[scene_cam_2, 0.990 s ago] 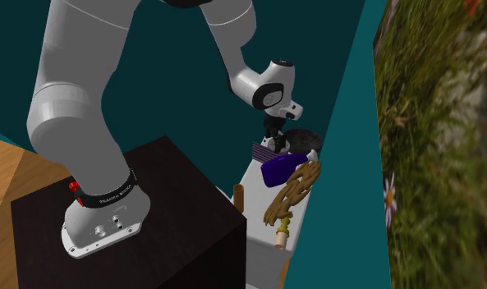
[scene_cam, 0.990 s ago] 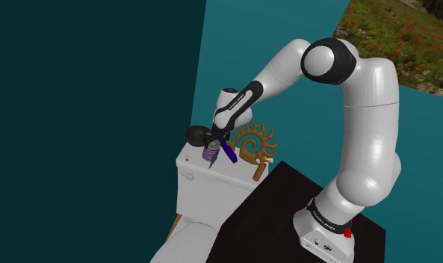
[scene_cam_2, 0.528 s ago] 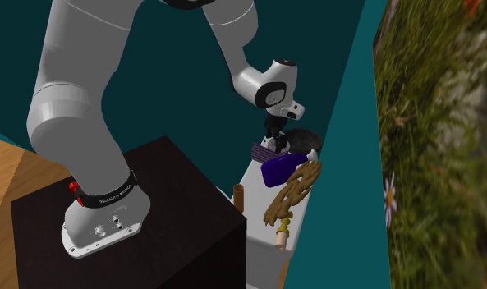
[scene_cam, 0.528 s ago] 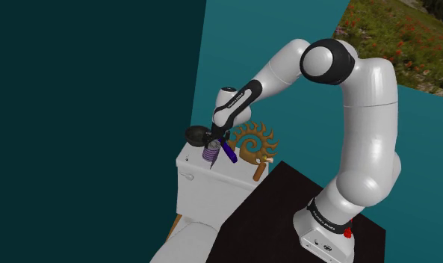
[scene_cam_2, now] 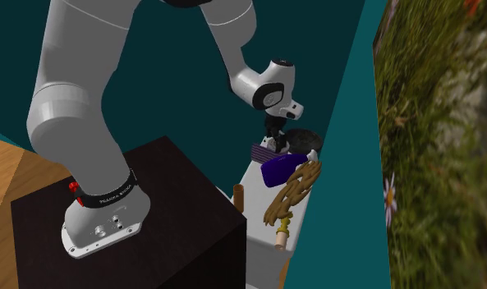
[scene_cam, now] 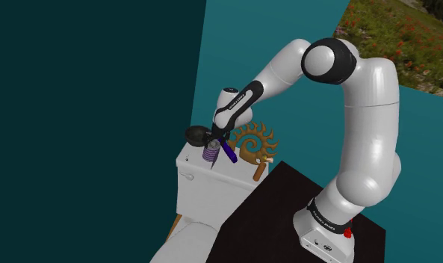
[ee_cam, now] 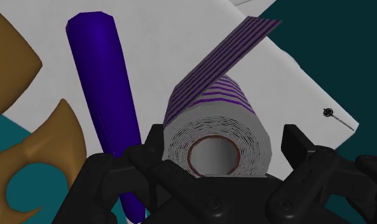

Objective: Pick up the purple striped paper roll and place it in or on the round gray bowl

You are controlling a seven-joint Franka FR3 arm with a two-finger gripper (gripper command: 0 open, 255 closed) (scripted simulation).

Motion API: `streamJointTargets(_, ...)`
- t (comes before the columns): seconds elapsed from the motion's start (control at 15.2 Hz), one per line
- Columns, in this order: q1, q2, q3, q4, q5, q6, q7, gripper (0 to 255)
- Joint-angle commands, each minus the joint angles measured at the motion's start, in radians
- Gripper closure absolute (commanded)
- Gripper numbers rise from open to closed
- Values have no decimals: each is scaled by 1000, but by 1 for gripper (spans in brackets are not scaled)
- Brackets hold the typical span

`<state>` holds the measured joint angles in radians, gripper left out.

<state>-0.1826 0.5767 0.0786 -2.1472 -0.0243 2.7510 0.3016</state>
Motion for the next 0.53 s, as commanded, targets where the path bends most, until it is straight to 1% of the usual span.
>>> streamJointTargets(0.0,54,-28,-44,-43,25,10,144,0)
streamJointTargets(0.13,181,-83,-140,-117,80,9,438,0)
streamJointTargets(0.2,191,-86,-147,-121,86,8,454,0)
streamJointTargets(0.46,185,-30,-140,-104,92,47,449,0)
